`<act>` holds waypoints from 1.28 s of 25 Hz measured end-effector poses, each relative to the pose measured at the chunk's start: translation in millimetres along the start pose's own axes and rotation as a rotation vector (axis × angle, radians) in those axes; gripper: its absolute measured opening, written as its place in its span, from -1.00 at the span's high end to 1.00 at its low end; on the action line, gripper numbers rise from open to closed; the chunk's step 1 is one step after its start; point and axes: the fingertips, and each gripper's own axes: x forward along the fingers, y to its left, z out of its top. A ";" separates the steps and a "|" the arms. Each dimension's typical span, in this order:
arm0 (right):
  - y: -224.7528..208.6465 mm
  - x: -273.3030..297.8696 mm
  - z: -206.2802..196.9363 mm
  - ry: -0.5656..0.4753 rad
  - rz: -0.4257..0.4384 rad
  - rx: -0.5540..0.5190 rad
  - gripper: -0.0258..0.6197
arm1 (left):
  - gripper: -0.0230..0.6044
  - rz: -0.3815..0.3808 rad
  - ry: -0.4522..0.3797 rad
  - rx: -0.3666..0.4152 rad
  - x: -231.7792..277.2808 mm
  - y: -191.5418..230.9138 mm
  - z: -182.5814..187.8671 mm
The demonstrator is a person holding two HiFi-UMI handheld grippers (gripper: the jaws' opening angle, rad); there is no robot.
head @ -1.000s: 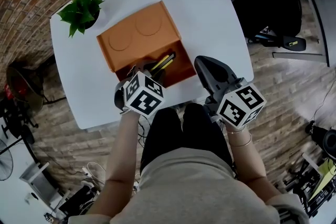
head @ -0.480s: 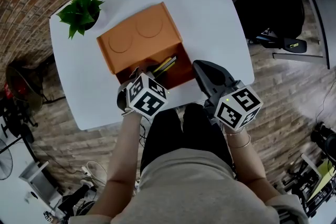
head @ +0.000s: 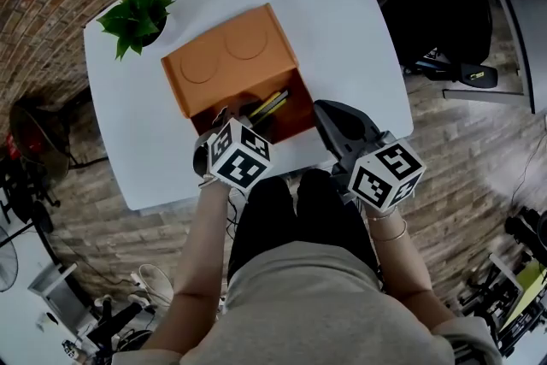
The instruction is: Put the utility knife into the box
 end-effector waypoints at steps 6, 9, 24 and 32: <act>10.6 -3.0 5.6 -0.015 0.013 -0.026 0.92 | 0.49 -0.006 -0.089 0.000 -21.9 -3.0 16.0; 19.3 -3.9 11.6 -0.023 0.026 -0.050 0.92 | 0.49 0.005 -0.152 -0.035 -37.1 0.6 24.9; 67.0 -10.6 51.4 -0.096 0.080 -0.173 0.92 | 0.55 0.048 -0.538 -0.300 -142.4 12.1 57.1; 105.1 -10.6 68.6 -0.136 0.134 -0.231 0.92 | 0.72 0.077 -0.689 -0.358 -185.6 13.0 63.0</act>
